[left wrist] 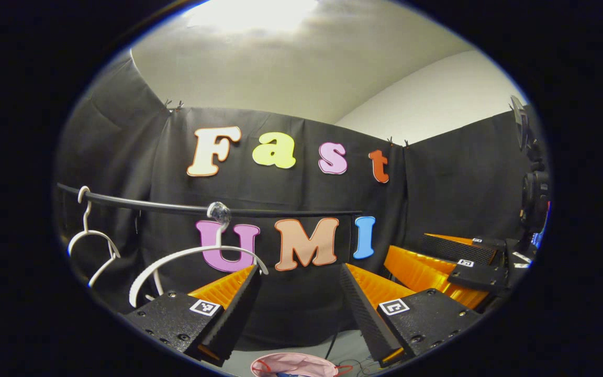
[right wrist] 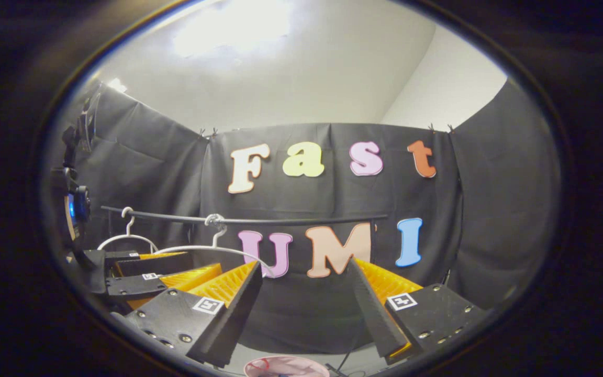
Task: Grasp the clothes on the hanger with both hands and then place them into the laundry hamper below.
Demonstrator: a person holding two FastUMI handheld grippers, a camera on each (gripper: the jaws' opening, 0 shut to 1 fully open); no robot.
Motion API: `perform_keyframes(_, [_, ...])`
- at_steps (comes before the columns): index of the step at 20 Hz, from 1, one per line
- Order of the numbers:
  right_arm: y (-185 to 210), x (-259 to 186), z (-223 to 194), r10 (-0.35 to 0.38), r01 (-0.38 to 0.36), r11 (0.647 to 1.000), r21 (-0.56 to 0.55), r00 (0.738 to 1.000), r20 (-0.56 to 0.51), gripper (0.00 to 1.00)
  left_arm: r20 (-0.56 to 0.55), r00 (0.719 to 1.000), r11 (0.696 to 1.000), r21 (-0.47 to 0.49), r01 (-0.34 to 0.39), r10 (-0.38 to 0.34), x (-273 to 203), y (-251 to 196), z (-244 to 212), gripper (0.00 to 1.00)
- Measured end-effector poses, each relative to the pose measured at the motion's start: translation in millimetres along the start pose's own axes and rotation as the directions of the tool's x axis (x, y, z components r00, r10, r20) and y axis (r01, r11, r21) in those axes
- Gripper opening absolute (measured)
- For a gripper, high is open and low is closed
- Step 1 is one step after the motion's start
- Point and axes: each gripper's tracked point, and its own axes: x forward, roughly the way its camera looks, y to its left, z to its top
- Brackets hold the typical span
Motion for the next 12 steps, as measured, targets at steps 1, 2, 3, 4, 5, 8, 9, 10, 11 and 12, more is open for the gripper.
perform_keyframes(1, [0,-1,1,0.0,0.0,1.0,0.006,1.0,0.002,0.98,-0.005,1.0,1.0,-0.002,-0.002,0.002,-2,0,0,0.94])
perform_keyframes(2, [-1,-5,3,0.0,0.0,1.0,0.009,1.0,0.007,0.98,0.002,1.0,1.0,-0.009,-0.004,0.004,-2,0,3,0.94])
perform_keyframes(3, [-2,-5,4,-0.001,0.0,1.0,0.009,1.0,0.01,0.98,0.007,1.0,1.0,-0.019,-0.008,0.008,-3,1,4,0.95])
perform_keyframes(4, [-4,-4,2,-0.001,0.001,1.0,0.008,1.0,0.008,0.98,0.014,1.0,1.0,-0.026,-0.011,0.011,-3,1,6,0.94])
perform_keyframes(5, [-5,-5,1,0.0,0.0,1.0,0.007,1.0,0.006,0.97,0.016,1.0,0.999,-0.026,-0.018,0.018,-4,1,8,0.94])
perform_keyframes(8, [-6,-5,0,0.004,-0.005,1.0,0.009,1.0,0.004,0.98,0.024,0.999,0.999,0.0,-0.038,0.038,-4,6,11,0.94])
perform_keyframes(9, [-7,-5,-1,0.006,-0.006,1.0,0.007,1.0,0.003,0.98,0.023,0.999,0.999,0.003,-0.04,0.04,-3,5,10,0.95])
perform_keyframes(10, [-6,-3,-2,0.008,-0.008,1.0,0.007,1.0,0.0,0.98,0.019,0.999,0.999,0.0,-0.038,0.038,-3,4,8,0.95])
perform_keyframes(11, [-7,-3,-3,0.009,-0.009,1.0,0.008,1.0,-0.002,0.98,0.016,0.999,0.999,-0.004,-0.037,0.037,-2,4,8,0.95])
perform_keyframes(12, [-7,0,-4,0.011,-0.011,1.0,0.009,1.0,-0.005,0.98,0.011,0.999,0.999,-0.005,-0.037,0.037,-1,3,6,0.95])
